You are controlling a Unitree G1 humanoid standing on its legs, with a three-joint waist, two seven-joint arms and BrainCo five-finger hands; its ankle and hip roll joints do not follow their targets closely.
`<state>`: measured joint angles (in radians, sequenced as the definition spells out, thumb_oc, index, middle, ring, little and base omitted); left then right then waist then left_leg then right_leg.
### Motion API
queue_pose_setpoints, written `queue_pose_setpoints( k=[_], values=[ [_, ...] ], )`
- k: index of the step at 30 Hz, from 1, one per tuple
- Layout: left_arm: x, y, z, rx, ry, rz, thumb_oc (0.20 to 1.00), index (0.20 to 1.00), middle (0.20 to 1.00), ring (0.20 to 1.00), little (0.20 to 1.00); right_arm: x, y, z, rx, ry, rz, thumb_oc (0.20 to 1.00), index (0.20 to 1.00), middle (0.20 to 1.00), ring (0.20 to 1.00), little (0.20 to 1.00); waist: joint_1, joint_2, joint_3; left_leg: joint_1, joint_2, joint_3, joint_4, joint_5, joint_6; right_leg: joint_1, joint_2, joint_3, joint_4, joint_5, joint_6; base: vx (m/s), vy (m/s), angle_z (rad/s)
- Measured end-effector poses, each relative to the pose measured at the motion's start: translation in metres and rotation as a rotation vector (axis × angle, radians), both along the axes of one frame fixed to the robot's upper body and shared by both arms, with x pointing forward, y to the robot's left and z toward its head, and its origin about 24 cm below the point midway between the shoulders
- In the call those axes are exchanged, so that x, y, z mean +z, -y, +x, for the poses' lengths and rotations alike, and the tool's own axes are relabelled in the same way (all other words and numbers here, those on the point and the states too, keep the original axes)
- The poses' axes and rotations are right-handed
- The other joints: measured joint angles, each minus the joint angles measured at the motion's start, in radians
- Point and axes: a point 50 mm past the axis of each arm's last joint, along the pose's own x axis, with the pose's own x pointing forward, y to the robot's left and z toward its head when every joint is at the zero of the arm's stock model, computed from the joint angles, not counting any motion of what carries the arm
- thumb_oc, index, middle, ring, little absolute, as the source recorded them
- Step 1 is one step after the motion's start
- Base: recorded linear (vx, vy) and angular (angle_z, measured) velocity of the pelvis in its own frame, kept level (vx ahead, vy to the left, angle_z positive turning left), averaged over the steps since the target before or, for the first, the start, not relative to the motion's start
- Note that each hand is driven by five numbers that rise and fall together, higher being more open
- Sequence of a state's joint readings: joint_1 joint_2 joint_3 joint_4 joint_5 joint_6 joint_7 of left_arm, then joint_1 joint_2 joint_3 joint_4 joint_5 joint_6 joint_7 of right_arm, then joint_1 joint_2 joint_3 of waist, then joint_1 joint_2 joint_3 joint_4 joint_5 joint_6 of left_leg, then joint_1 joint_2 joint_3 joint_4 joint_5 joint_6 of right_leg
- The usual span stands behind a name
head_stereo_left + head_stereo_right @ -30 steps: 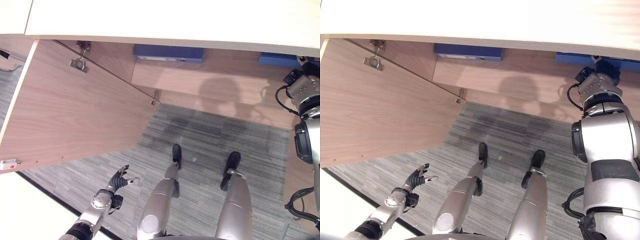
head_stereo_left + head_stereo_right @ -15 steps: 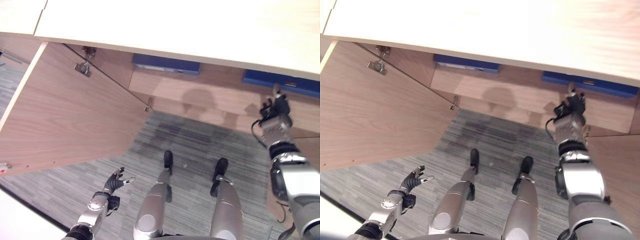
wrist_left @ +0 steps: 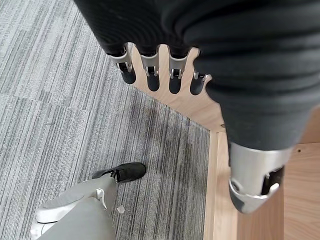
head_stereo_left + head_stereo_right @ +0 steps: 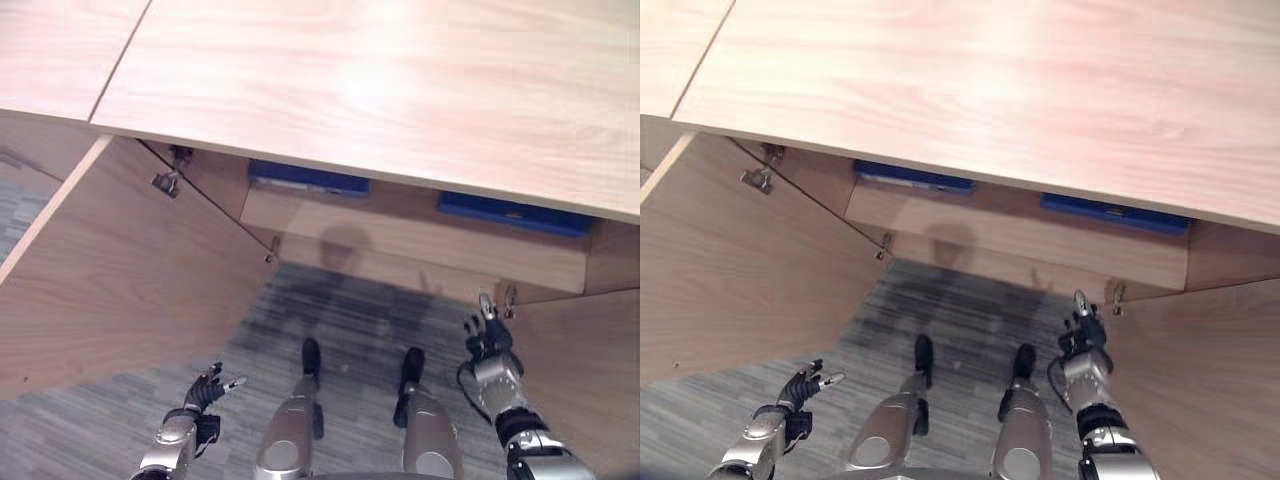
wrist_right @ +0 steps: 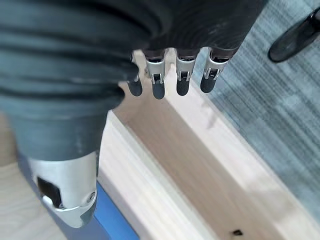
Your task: Put the empty folder in the office cabinet
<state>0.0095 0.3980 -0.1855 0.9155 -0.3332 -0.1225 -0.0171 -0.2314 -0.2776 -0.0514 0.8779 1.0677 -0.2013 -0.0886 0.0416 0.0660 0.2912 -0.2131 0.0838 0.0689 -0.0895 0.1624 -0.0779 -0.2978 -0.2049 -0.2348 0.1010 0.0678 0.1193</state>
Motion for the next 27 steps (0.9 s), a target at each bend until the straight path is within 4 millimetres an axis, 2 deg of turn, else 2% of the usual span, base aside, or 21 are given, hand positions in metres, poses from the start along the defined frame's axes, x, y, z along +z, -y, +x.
queue_pose_setpoints(
  k=[5, 9, 10, 11, 12, 19, 20, 25, 27],
  values=[
    [-0.005, -0.002, -0.01, -0.018, -0.045, 0.024, 1.0, 1.0, 1.0, 1.0, 1.0, -0.004, -0.004, 0.001, 0.021, -0.018, 0.006, 1.0, 1.0, 1.0, 1.0, 1.0, 0.0, 0.001, -0.033, 0.013, 0.0, 0.004, -0.001, -0.002, 0.001, 0.041, 0.009, 0.0, -0.065, 0.033, -0.005, 0.02, 0.018, -0.03],
    [-0.009, -0.002, -0.018, -0.028, -0.071, 0.033, 1.0, 1.0, 1.0, 1.0, 1.0, -0.006, -0.003, -0.003, 0.104, -0.074, -0.106, 1.0, 1.0, 1.0, 1.0, 1.0, -0.001, 0.002, -0.062, 0.031, 0.0, 0.006, -0.001, -0.005, -0.002, 0.08, 0.013, -0.002, -0.109, 0.054, -0.001, 0.05, 0.004, -0.01],
    [-0.011, -0.001, -0.024, -0.04, -0.091, 0.042, 1.0, 1.0, 1.0, 1.0, 1.0, -0.01, -0.002, -0.01, 0.141, -0.116, -0.162, 1.0, 1.0, 1.0, 1.0, 1.0, 0.0, -0.002, -0.089, 0.038, -0.001, 0.006, -0.002, -0.01, -0.004, 0.096, 0.015, -0.003, -0.131, 0.06, -0.002, 0.04, 0.012, -0.01],
    [-0.012, -0.001, -0.027, -0.043, -0.098, 0.045, 1.0, 1.0, 1.0, 1.0, 1.0, -0.011, -0.001, -0.012, 0.158, -0.132, -0.193, 0.442, 0.442, 0.442, 0.442, 0.442, -0.001, -0.003, -0.097, 0.046, -0.001, 0.006, -0.003, -0.012, -0.004, 0.105, 0.016, -0.003, -0.134, 0.06, -0.001, 0.06, 0.017, -0.01],
    [-0.013, -0.001, -0.031, -0.042, -0.109, 0.044, 1.0, 1.0, 1.0, 1.0, 1.0, -0.014, 0.001, -0.017, 0.175, -0.162, -0.23, 0.2, 0.2, 0.2, 0.2, 0.2, -0.002, -0.004, -0.11, 0.052, -0.001, 0.006, -0.006, -0.015, -0.005, 0.115, 0.017, -0.005, -0.144, 0.062, 0.0, 0.05, 0.019, 0.0],
    [-0.018, 0.0, -0.041, -0.066, -0.151, 0.059, 1.0, 1.0, 1.0, 1.0, 1.0, -0.019, 0.007, -0.028, 0.329, -0.284, -0.423, 0.2, 0.2, 0.2, 0.2, 0.2, -0.002, -0.014, -0.135, 0.086, 0.0, 0.006, -0.01, -0.024, -0.003, 0.164, 0.021, -0.006, -0.179, 0.074, 0.007, 0.05, 0.009, 0.0],
    [-0.019, 0.001, -0.043, -0.068, -0.158, 0.056, 1.0, 1.0, 1.0, 1.0, 1.0, -0.02, 0.006, -0.028, 0.359, -0.299, -0.445, 1.0, 1.0, 1.0, 1.0, 1.0, -0.002, -0.02, -0.144, 0.087, 0.001, 0.006, -0.01, -0.025, -0.004, 0.168, 0.022, -0.006, -0.18, 0.073, 0.006, 0.05, 0.016, 0.0],
    [-0.023, 0.008, -0.045, -0.1, -0.176, 0.048, 1.0, 1.0, 1.0, 1.0, 1.0, -0.031, -0.011, -0.037, 0.567, -0.367, -0.548, 1.0, 1.0, 1.0, 1.0, 1.0, 0.011, -0.056, -0.161, 0.131, 0.002, 0.005, -0.01, -0.034, -0.005, 0.205, 0.023, -0.009, -0.168, 0.065, 0.006, 0.03, 0.022, 0.01],
    [-0.022, 0.008, -0.042, -0.104, -0.172, 0.047, 1.0, 1.0, 1.0, 1.0, 1.0, -0.038, -0.015, -0.044, 0.636, -0.412, -0.57, 1.0, 1.0, 1.0, 1.0, 1.0, 0.018, -0.073, -0.164, 0.147, 0.004, -0.003, -0.01, -0.036, -0.003, 0.195, 0.017, -0.01, -0.102, 0.029, 0.011, -0.04, -0.059, 0.08]
  ],
)
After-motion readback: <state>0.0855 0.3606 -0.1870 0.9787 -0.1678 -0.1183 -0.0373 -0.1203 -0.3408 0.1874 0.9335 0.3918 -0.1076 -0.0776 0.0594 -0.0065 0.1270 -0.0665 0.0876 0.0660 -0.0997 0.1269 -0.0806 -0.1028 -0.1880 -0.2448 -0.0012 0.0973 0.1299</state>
